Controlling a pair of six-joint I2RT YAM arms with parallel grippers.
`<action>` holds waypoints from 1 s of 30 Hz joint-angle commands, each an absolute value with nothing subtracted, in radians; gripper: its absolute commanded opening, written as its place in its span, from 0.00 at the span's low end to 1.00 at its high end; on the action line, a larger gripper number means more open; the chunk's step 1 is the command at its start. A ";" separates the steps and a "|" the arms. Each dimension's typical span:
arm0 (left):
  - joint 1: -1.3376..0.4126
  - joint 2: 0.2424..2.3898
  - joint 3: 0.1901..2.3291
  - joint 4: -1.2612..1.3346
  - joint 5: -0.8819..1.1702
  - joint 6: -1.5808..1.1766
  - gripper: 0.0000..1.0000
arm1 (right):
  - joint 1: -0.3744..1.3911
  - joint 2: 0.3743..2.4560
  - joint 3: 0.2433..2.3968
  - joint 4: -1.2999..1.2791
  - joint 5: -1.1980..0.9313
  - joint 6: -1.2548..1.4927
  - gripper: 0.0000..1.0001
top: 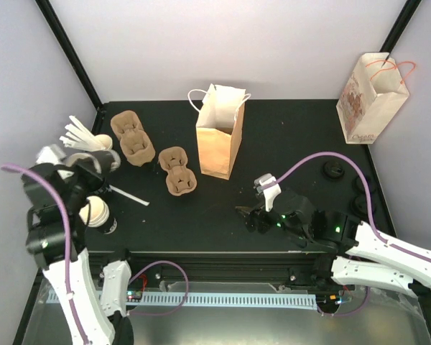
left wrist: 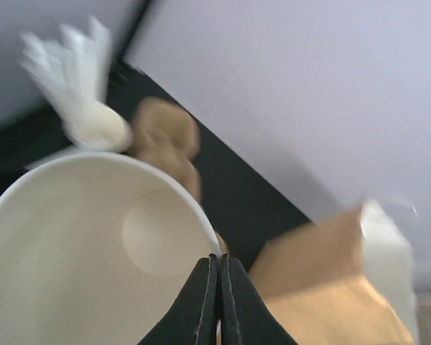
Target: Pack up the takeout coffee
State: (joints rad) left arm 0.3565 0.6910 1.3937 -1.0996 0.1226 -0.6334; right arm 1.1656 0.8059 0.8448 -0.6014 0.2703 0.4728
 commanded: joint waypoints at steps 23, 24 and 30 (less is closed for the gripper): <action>-0.875 1.293 1.091 -0.501 -0.036 -0.418 0.02 | 0.652 0.842 0.768 -0.767 0.194 0.635 0.87; -0.905 1.337 1.123 -0.521 -0.072 -0.398 0.02 | 0.639 0.825 0.762 -0.768 0.199 0.634 0.87; -1.055 1.546 1.315 -0.653 -0.294 -0.309 0.02 | 0.629 0.785 0.738 -0.779 0.234 0.649 0.88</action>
